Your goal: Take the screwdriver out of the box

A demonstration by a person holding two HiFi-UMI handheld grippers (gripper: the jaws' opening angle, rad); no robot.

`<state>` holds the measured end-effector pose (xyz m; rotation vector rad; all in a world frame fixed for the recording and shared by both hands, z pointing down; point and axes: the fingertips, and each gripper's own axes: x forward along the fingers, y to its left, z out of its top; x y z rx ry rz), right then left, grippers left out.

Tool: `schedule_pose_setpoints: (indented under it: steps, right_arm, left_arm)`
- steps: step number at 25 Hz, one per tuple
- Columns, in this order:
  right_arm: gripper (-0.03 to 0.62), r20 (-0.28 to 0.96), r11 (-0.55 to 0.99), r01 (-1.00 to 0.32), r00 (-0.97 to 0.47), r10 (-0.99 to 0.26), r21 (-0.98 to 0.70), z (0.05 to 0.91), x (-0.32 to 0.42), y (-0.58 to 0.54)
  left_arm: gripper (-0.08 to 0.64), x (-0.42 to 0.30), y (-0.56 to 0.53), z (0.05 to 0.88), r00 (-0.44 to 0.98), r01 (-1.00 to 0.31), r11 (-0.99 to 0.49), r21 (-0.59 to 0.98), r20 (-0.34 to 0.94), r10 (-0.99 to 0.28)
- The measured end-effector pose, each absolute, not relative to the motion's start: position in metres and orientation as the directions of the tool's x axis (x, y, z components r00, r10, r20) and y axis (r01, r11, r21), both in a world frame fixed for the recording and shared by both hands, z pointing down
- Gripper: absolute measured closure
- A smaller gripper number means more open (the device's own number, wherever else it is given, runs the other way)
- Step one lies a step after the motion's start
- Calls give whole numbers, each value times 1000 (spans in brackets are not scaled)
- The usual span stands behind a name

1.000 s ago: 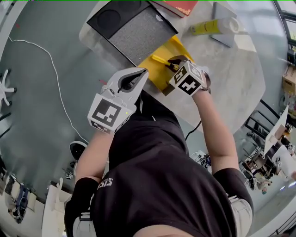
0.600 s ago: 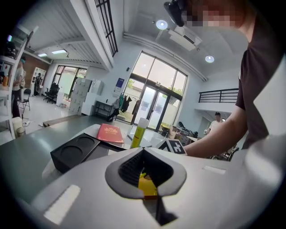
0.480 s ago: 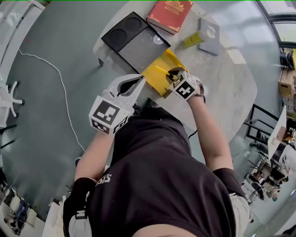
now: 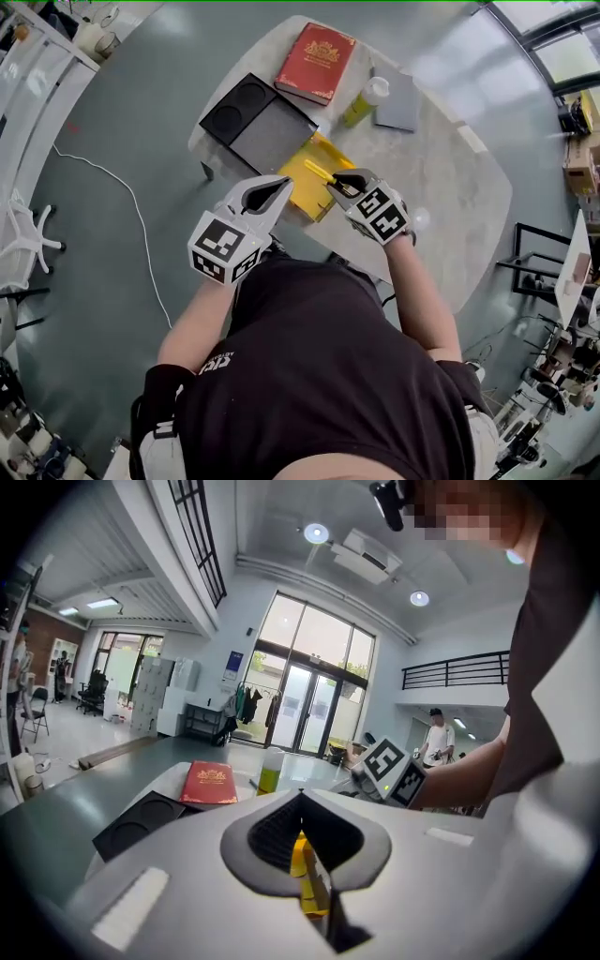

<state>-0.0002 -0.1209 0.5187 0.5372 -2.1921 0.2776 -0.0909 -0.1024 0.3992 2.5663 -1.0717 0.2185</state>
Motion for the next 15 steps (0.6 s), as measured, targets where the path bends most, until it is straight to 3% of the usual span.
schedule_pose_setpoints:
  steps: [8,15]
  right_arm:
    - [506,604,847,-524,-704,-373,-87,424,63,-94]
    - [506,317,809,-544,-825,-468,-221,338,120,-81]
  left_arm:
    - [559,-41,-97,354,675,-738,-635,227,259,-691]
    - [559,13,-103,324,710,-702,-661,265,203,-674]
